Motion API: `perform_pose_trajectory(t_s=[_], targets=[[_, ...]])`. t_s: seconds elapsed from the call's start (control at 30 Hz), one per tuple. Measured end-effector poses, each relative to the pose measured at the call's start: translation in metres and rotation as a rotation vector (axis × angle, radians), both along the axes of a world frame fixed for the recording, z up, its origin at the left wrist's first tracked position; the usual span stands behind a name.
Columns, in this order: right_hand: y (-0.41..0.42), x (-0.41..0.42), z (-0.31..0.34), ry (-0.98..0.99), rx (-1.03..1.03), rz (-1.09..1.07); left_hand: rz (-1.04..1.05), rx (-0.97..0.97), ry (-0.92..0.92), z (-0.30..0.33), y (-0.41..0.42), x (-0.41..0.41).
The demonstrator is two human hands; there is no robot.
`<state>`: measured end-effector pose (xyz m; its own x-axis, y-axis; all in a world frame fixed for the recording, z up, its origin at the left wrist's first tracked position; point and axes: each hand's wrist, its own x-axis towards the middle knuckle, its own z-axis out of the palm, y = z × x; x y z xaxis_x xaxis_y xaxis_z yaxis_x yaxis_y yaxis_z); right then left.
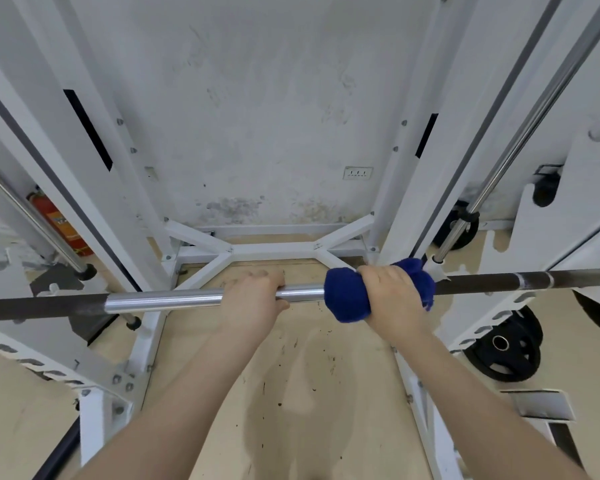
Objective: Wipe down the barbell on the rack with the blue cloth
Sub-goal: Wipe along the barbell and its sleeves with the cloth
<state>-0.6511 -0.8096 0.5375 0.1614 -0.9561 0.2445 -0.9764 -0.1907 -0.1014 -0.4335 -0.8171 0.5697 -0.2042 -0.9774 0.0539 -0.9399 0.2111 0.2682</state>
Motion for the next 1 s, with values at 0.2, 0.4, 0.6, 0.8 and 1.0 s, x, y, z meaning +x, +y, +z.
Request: perform_pose_trajectory(t_s=[0.2, 0.4, 0.6, 0.8, 1.0], targets=[[0.019, -0.029, -0.033, 0.037, -0.226, -0.013, -0.022, -0.024, 0.01, -0.004, 0.002, 0.002], [0.009, -0.046, -0.002, 0.19, -0.032, -0.279, -0.05, -0.009, -0.009, -0.006, 0.0, 0.004], [0.022, 0.014, -0.015, 0.141, -0.11, -0.241, -0.057, 0.004, -0.005, -0.007, 0.0, 0.004], [0.022, 0.075, -0.03, -0.012, -0.234, -0.164, -0.059, -0.039, -0.087, -0.008, 0.001, 0.003], [0.014, 0.021, -0.017, 0.058, -0.16, -0.017, -0.083, -0.085, -0.167, -0.008, 0.005, 0.001]])
